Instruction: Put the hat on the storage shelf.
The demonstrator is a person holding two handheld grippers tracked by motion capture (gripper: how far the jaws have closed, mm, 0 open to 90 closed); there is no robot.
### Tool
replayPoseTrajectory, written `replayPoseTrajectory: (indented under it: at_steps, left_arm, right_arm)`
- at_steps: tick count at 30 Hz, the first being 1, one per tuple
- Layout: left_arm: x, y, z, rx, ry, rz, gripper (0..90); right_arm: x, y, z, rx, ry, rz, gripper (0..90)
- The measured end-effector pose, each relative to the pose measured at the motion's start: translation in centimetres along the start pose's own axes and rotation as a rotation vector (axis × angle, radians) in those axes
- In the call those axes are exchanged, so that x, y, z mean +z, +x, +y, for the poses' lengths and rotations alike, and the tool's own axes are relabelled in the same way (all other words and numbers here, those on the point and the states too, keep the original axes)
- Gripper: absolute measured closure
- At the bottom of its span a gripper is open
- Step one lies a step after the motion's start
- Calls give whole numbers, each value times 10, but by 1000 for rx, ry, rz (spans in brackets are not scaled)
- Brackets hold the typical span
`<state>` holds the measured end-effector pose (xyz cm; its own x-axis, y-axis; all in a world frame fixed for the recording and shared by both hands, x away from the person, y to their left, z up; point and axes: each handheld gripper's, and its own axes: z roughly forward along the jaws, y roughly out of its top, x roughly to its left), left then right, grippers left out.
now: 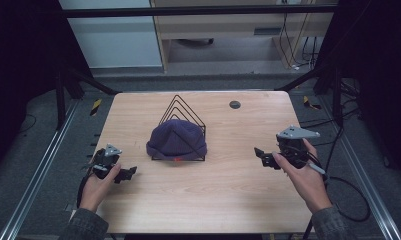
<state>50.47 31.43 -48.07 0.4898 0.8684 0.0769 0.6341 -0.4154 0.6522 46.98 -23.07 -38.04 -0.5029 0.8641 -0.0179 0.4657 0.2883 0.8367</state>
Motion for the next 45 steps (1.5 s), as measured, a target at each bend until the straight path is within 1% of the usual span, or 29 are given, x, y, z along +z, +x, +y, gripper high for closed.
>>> replayPoseTrajectory:
  at_steps: [3,4,7,8,9,10,12,13,16,19,20,23,24,26,28,31,32,36,38,39,41,42,44,45]
  left_arm:
    - [0,0,0,1,2,0,47]
    - [1,0,0,2,4,-1,47]
    - [1,0,0,2,6,-2,47]
    - [1,0,-1,2,9,-2,46]
    - [1,0,-1,2,11,-3,46]
    - [2,0,-1,0,14,-5,46]
    - [2,0,-1,-1,18,-5,46]
    - [2,0,-1,-6,23,1,46]
    - [3,1,-2,-16,32,-4,46]
    - [4,1,-3,-21,46,-8,46]
    - [5,1,-3,-21,49,-8,46]
    - [6,0,-3,-23,57,-13,45]
    - [6,0,-3,-23,62,-13,44]
    - [7,0,-4,-27,64,-15,44]
    - [8,0,-4,-27,74,-17,43]
    - [9,0,-4,-30,82,-19,42]
    - [10,0,-5,-32,93,-21,40]
    - [12,0,-6,-44,103,-33,22]
    - [12,0,-6,-44,102,-34,19]
    - [12,-1,-6,-47,102,-37,8]
    - [13,-1,-6,-51,98,-37,1]
    - [13,-1,-6,-42,101,-36,0]
    - [13,-1,-6,-45,100,-37,0]
    - [13,-1,-7,-46,96,-37,0]
  right_arm:
    - [2,-2,-5,6,11,-2,118]
    - [4,-3,-11,9,25,-4,118]
    - [6,-5,-16,14,33,-4,119]
    - [9,-6,-22,19,42,-3,122]
    - [9,-6,-22,19,42,-3,122]
    - [13,-6,-27,15,52,-5,124]
    - [16,-6,-32,16,62,-9,127]
    - [17,-7,-34,11,67,-8,128]
    - [23,-6,-41,13,87,-6,130]
    - [29,-5,-48,18,116,8,130]
    - [32,-4,-50,21,129,18,130]
    - [35,-3,-53,22,139,29,130]
    - [40,-1,-56,21,155,37,130]
    - [42,-1,-57,22,159,40,130]
    - [48,1,-60,26,166,46,130]
    - [52,1,-61,27,172,50,130]
    - [56,1,-62,38,177,53,130]
    - [62,-1,-64,54,176,48,130]
    - [66,-2,-65,52,189,30,130]
    - [70,-3,-65,62,198,17,130]
    - [71,-3,-65,62,199,14,130]
    - [73,-2,-64,72,195,15,128]
    - [74,-2,-64,74,196,11,126]
    - [77,-2,-64,87,199,10,121]
